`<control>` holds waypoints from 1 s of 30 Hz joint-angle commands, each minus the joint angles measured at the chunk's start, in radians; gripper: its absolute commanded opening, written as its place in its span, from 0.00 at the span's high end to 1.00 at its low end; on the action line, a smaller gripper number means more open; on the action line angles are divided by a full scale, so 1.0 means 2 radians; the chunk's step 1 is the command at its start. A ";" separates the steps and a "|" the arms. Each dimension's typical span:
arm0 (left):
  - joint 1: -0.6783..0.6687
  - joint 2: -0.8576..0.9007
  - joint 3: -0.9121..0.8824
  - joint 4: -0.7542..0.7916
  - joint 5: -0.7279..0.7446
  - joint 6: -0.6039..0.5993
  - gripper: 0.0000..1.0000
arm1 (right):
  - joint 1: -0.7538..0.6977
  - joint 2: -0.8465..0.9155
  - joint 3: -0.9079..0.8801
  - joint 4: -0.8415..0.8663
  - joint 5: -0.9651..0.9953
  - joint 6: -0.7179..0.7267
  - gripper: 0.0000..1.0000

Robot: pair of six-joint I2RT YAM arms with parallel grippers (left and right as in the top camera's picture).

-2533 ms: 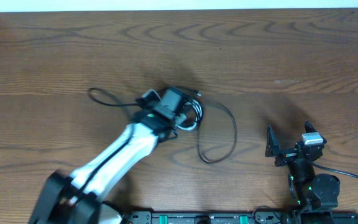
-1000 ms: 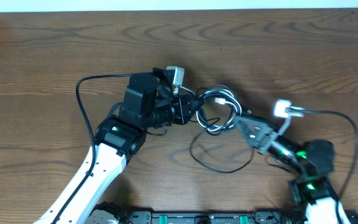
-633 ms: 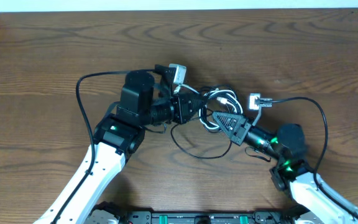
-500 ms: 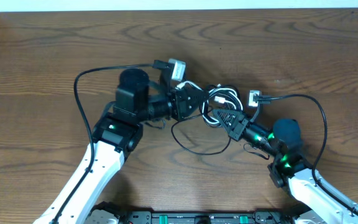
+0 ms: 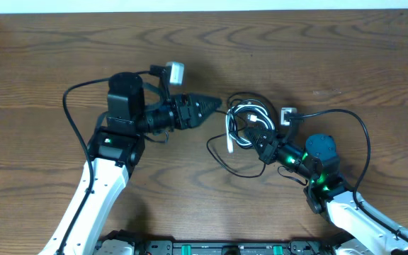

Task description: Untangle cables

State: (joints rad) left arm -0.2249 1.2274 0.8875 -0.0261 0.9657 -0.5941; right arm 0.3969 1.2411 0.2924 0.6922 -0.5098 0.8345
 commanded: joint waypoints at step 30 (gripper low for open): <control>-0.119 0.053 0.008 -0.128 -0.266 0.089 0.38 | -0.002 -0.002 0.012 0.024 -0.189 0.256 0.99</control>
State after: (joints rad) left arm -0.4618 1.3117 0.8875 -0.3058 0.5026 -0.3611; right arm 0.3958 1.2415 0.2928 0.7078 -0.8192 1.3640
